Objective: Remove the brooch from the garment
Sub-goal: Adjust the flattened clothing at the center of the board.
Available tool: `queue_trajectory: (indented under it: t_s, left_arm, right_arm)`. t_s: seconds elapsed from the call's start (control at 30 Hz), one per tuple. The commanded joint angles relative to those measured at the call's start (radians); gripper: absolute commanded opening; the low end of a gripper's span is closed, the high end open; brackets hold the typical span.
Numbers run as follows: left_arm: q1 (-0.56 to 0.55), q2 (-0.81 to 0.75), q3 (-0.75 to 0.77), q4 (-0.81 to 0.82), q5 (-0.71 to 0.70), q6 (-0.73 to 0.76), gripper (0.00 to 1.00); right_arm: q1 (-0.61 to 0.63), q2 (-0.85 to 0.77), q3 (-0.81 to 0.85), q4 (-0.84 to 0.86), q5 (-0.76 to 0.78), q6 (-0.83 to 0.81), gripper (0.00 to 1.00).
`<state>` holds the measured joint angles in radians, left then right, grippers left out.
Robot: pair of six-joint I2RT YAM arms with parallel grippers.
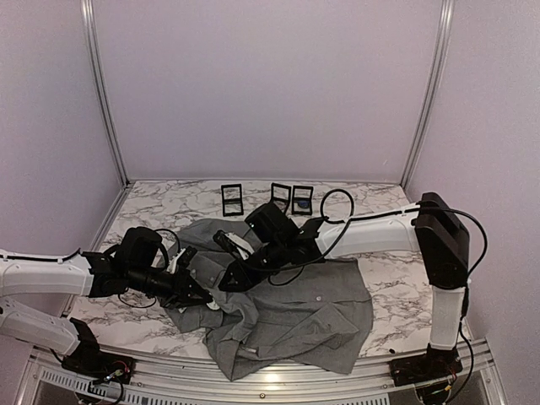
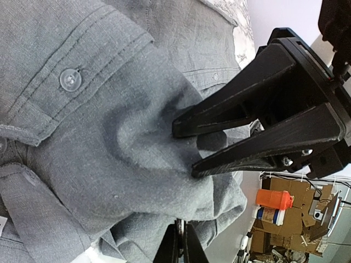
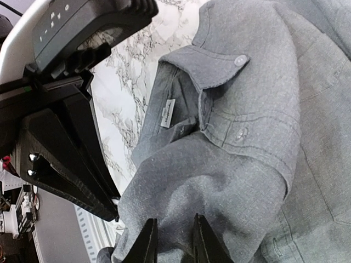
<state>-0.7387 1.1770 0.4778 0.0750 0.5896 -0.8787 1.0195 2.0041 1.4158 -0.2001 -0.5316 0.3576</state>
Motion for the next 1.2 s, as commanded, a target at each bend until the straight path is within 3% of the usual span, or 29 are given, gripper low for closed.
queue_trajectory:
  t_s: [0.0,0.3,0.73,0.8,0.97,1.17]
  left_arm:
    - [-0.002,-0.017,0.019,-0.048,-0.039,0.007,0.00]
    - [-0.002,0.000,0.027,-0.047,-0.035,0.015,0.00]
    - [-0.002,-0.020,0.047,-0.057,-0.049,0.008,0.00]
    - [-0.002,-0.022,0.050,-0.065,-0.053,0.007,0.00]
    - [-0.002,-0.037,0.053,-0.120,-0.092,0.004,0.00]
    - [-0.002,-0.065,0.045,-0.106,-0.163,-0.048,0.00]
  right_arm:
    - [0.011,-0.041,-0.022,0.007,-0.036,-0.001,0.21]
    - [0.011,-0.065,-0.037,0.023,-0.024,-0.002,0.32]
    - [0.045,-0.028,0.027,-0.069,0.063,-0.042,0.33]
    - [0.045,-0.028,0.031,-0.068,0.069,-0.037,0.28]
    - [0.046,-0.034,0.036,-0.079,0.116,-0.017,0.01]
    - [0.047,-0.048,0.034,-0.056,0.141,0.019,0.00]
